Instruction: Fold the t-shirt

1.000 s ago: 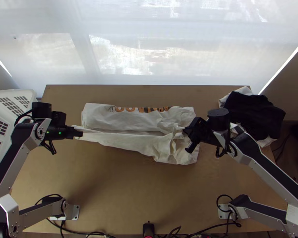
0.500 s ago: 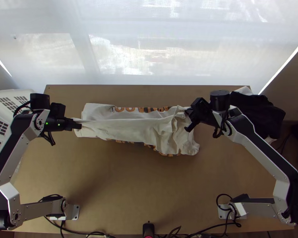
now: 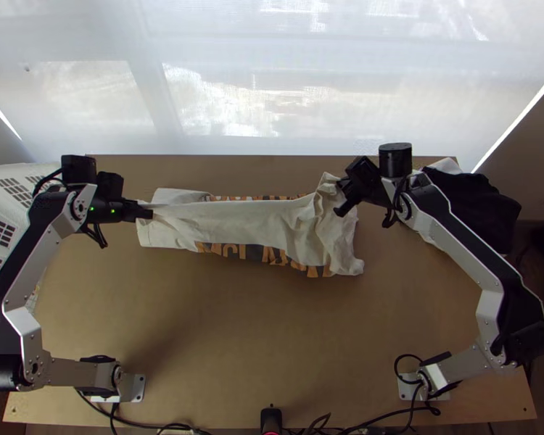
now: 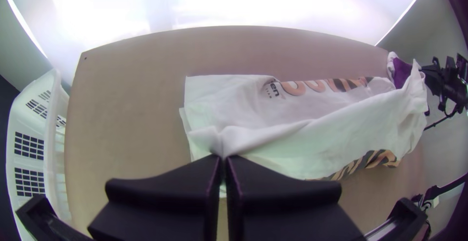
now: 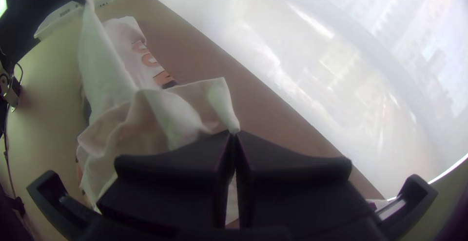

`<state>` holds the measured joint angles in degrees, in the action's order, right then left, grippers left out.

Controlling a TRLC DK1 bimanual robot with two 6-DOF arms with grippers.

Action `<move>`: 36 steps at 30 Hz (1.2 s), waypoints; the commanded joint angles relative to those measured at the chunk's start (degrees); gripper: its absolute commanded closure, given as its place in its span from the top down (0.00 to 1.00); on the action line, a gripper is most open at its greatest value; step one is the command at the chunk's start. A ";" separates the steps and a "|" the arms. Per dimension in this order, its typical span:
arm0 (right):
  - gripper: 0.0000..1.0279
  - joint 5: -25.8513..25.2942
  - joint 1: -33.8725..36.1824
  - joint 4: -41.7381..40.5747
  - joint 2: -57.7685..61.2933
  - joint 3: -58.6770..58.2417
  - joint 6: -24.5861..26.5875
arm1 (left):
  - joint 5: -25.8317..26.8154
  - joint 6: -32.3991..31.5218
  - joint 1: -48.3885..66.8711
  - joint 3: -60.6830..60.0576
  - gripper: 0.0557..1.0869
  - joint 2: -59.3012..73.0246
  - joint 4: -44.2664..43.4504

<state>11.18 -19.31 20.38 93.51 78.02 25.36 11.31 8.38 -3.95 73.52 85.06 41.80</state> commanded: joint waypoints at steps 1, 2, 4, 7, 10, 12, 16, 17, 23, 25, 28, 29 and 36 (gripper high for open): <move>0.03 -0.02 1.47 -0.17 6.59 6.80 0.39 | -0.06 -1.00 0.52 4.18 0.03 4.77 -1.20; 0.03 -0.02 1.64 -0.17 7.56 7.76 0.39 | -0.06 -1.00 0.52 4.71 0.03 5.30 -1.37; 0.03 -0.02 1.91 -0.08 9.41 9.43 0.65 | -0.06 -1.09 0.52 5.67 0.03 6.26 -1.46; 0.03 -0.02 2.35 0.01 11.87 11.54 0.83 | -0.06 -1.00 0.52 6.64 0.03 7.76 -1.81; 0.03 -0.02 2.61 0.01 13.89 12.51 1.09 | -0.06 -0.91 0.52 7.43 0.03 9.25 -1.99; 0.03 -0.02 2.70 0.01 15.03 12.68 1.09 | -0.06 -0.91 0.52 7.87 0.03 10.48 -2.43; 0.03 -0.02 2.79 0.01 16.96 12.77 1.09 | -0.06 -1.09 0.61 8.57 0.03 12.94 -3.83; 0.03 -0.02 2.79 -0.08 17.32 12.86 1.09 | -0.06 -1.35 0.69 8.75 0.03 13.73 -4.27; 0.03 -0.72 3.23 -0.08 20.22 14.53 1.00 | -0.06 -1.53 1.40 10.24 0.03 17.95 -6.38; 0.03 -0.98 3.40 0.01 21.18 14.97 1.00 | -0.06 -1.53 1.48 11.39 0.03 19.62 -6.47; 0.03 -1.42 3.75 0.01 22.50 16.02 1.18 | -0.06 -1.53 1.48 13.41 0.03 22.08 -6.56; 0.03 -1.51 3.93 0.01 23.03 16.55 1.18 | -0.06 -1.53 1.40 14.11 0.03 22.87 -6.56; 0.03 -2.30 4.63 0.62 25.93 18.40 1.18 | -0.06 -1.00 1.48 17.10 0.03 26.92 -6.56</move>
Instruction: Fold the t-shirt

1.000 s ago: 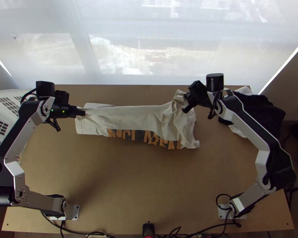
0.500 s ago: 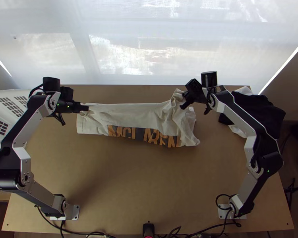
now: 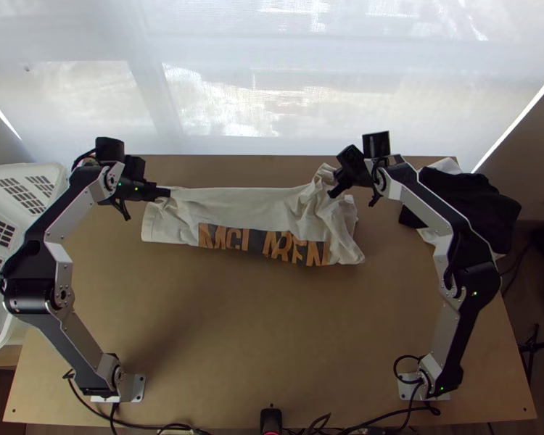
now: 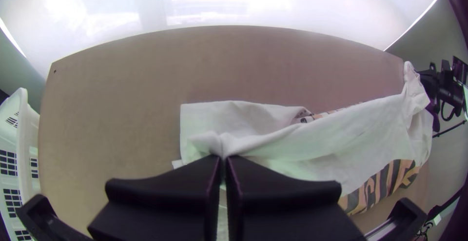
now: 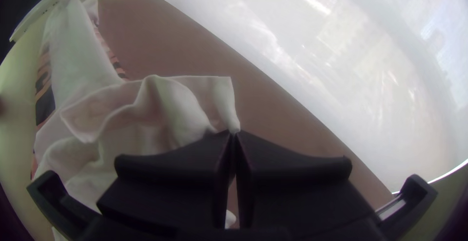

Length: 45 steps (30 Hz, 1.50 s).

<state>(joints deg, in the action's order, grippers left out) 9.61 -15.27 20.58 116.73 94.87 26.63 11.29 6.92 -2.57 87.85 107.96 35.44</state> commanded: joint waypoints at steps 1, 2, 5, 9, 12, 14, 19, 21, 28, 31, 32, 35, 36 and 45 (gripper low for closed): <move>0.03 -0.82 0.50 0.43 2.89 1.46 -0.09 | -0.04 0.55 0.20 2.76 0.03 4.36 -0.20; 0.03 -0.90 0.50 0.43 3.24 1.28 0.00 | -0.04 0.55 0.20 2.76 0.03 4.98 -0.20; 0.03 -1.17 0.59 0.43 4.39 1.11 0.09 | -0.04 0.64 0.28 2.76 0.03 6.56 -0.28; 0.03 -1.34 0.50 0.52 5.18 1.02 0.53 | -0.04 0.55 0.63 2.76 0.03 7.97 -1.08; 0.03 -1.34 0.41 0.87 5.27 0.93 0.61 | -0.04 0.11 1.25 2.94 0.03 8.84 -1.52; 0.08 -1.34 0.50 1.04 5.35 0.93 0.61 | -0.04 0.03 1.69 3.02 0.03 9.64 -1.69; 0.53 -1.34 0.85 1.31 4.03 1.02 0.44 | 0.05 -0.59 2.22 3.20 0.19 9.99 -1.69; 0.64 -1.34 1.12 1.83 3.16 1.19 0.35 | 0.05 -1.12 2.22 3.55 0.45 9.55 -1.52; 0.96 -1.26 1.03 2.36 -1.77 1.37 -0.09 | 0.05 -1.73 2.13 4.61 0.82 3.48 1.82; 0.96 -1.26 0.33 3.42 -4.84 1.81 -1.41 | 0.05 -1.64 1.78 4.52 0.85 0.32 5.43; 0.96 -1.26 -0.11 3.68 -6.07 1.72 -1.85 | 0.05 -1.56 1.43 4.43 0.85 -0.65 7.10; 0.96 -1.17 -1.87 5.70 -8.97 1.19 -2.29 | -0.04 -1.12 -0.42 2.32 0.86 -3.28 10.00; 0.96 -1.26 -2.66 6.49 -9.85 0.84 -2.29 | 0.05 -0.85 -1.30 0.83 0.87 -4.34 10.00; 0.96 -1.26 -10.57 8.60 -14.51 -6.54 -1.76 | 0.05 1.26 -4.46 -8.66 0.87 -8.21 9.65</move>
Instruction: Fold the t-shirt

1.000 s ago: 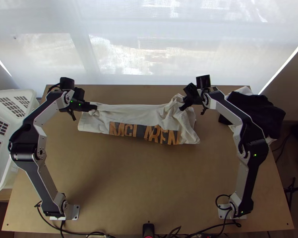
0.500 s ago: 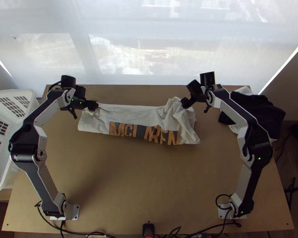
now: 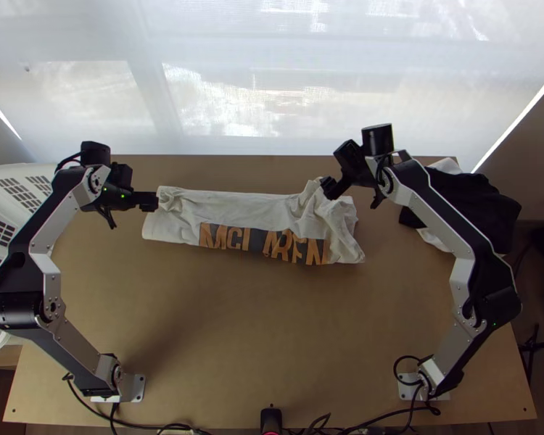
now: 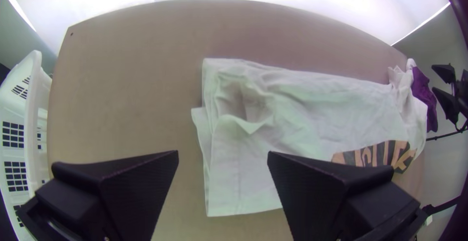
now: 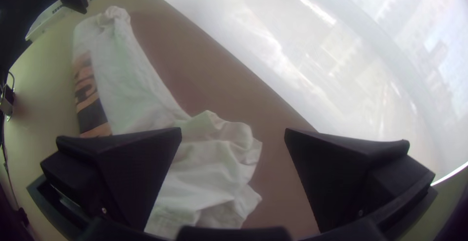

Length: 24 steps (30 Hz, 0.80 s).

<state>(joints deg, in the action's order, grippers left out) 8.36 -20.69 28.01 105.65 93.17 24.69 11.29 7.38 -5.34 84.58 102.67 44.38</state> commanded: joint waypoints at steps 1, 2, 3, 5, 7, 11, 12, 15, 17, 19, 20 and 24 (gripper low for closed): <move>0.96 -0.01 -5.86 1.17 -3.43 -5.71 0.19 | 0.05 0.71 -1.42 -5.74 0.87 -3.00 0.62; 0.96 -0.01 -6.65 1.17 -3.43 -6.51 0.10 | 0.05 0.62 -1.16 -6.00 0.87 -3.09 0.62; 0.96 -0.01 -7.35 1.17 -3.43 -7.21 0.10 | 0.05 0.27 -0.90 -6.00 0.87 -3.09 0.62; 0.96 -0.01 -8.58 1.17 -3.08 -8.26 0.01 | 0.14 -0.43 -0.37 -5.91 0.87 -3.09 0.62; 0.96 -0.01 -9.72 1.08 -2.73 -9.49 0.27 | 0.14 -0.87 0.25 -5.91 0.87 -3.27 0.71; 0.96 -0.01 -10.25 0.29 -1.41 -12.39 0.36 | 0.14 -1.66 1.04 -5.91 0.87 -3.27 0.71; 0.96 -0.01 -10.25 -0.15 -1.23 -13.18 0.36 | 0.14 -1.75 1.04 -5.83 0.87 -3.27 0.80; 0.96 -0.01 -10.78 -1.47 -0.44 -15.91 0.45 | 0.14 -2.19 1.13 -5.74 0.87 -3.27 0.71; 0.96 -0.01 -11.22 -2.17 0.44 -17.32 0.45 | 0.14 -2.45 1.13 -5.65 0.87 -3.00 0.71; 0.96 -0.01 -11.48 -3.14 1.58 -18.55 0.54 | 0.14 -2.72 1.21 -5.65 0.87 -2.74 0.71; 0.96 -0.01 -11.57 -3.40 2.20 -18.99 0.54 | 0.14 -2.89 1.30 -5.56 0.87 -2.48 0.71; 0.96 -0.01 -11.57 -4.37 4.39 -19.42 0.63 | 0.14 -3.42 1.56 -5.30 0.87 -1.25 0.18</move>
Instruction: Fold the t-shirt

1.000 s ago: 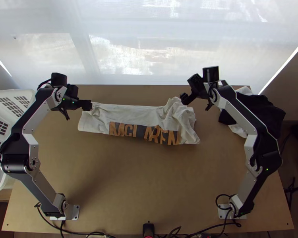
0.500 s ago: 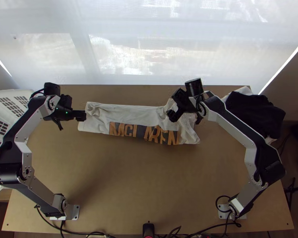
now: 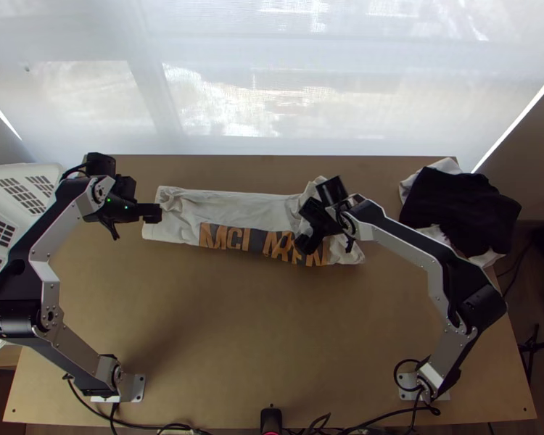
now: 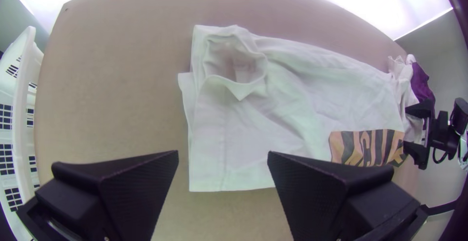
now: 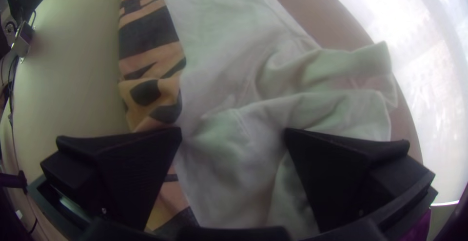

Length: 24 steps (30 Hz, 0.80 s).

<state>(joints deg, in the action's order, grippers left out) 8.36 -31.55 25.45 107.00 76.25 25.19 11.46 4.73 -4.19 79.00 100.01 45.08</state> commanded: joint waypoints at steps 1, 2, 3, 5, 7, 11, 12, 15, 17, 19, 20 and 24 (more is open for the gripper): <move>0.96 -0.01 -0.71 -1.99 3.30 -2.51 0.12 | -0.04 -0.86 0.41 0.36 0.87 1.77 -0.78; 0.96 -0.01 -0.71 -2.16 3.48 -2.42 0.12 | -0.04 -1.04 0.41 0.36 0.87 2.12 -1.05; 0.96 -0.01 -0.71 -2.43 3.74 -2.42 0.12 | -0.04 -1.13 0.41 0.36 0.87 2.47 -1.40; 0.96 -0.01 -0.71 -2.43 4.18 -1.98 0.12 | -0.04 -1.22 0.58 0.36 0.87 3.27 -2.37; 0.96 -0.01 -0.71 -2.43 4.18 -1.80 0.03 | -0.13 -1.30 0.58 0.36 0.87 4.14 -3.51; 0.96 -0.01 -0.62 -2.43 4.01 -1.63 -0.05 | -0.30 -1.48 0.58 0.80 0.87 6.34 -5.27; 0.96 -0.01 -0.53 -2.43 3.92 -1.54 0.03 | -0.39 -1.48 0.67 0.89 0.87 6.96 -5.53; 0.96 -0.01 -0.44 -2.43 3.65 -1.45 0.03 | -0.48 -1.74 1.02 1.68 0.87 8.63 -5.70; 0.96 -0.01 -0.44 -2.43 3.48 -1.37 0.03 | -0.48 -2.01 1.29 2.12 0.87 9.51 -5.88; 0.96 -0.01 -0.44 -2.43 3.30 -1.28 0.03 | -0.39 -2.10 1.37 2.38 0.86 10.38 -5.79; 0.96 -0.01 -0.53 -2.43 3.30 -1.28 0.03 | -0.48 -2.10 1.46 2.47 0.82 10.74 -5.44; 0.96 -0.01 -0.44 -2.43 3.21 -1.10 0.03 | 1.10 -2.71 1.64 2.65 0.38 10.30 -5.53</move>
<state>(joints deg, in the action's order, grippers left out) 8.36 -32.05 23.16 110.48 74.87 25.15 11.09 2.74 -2.90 81.01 109.27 39.75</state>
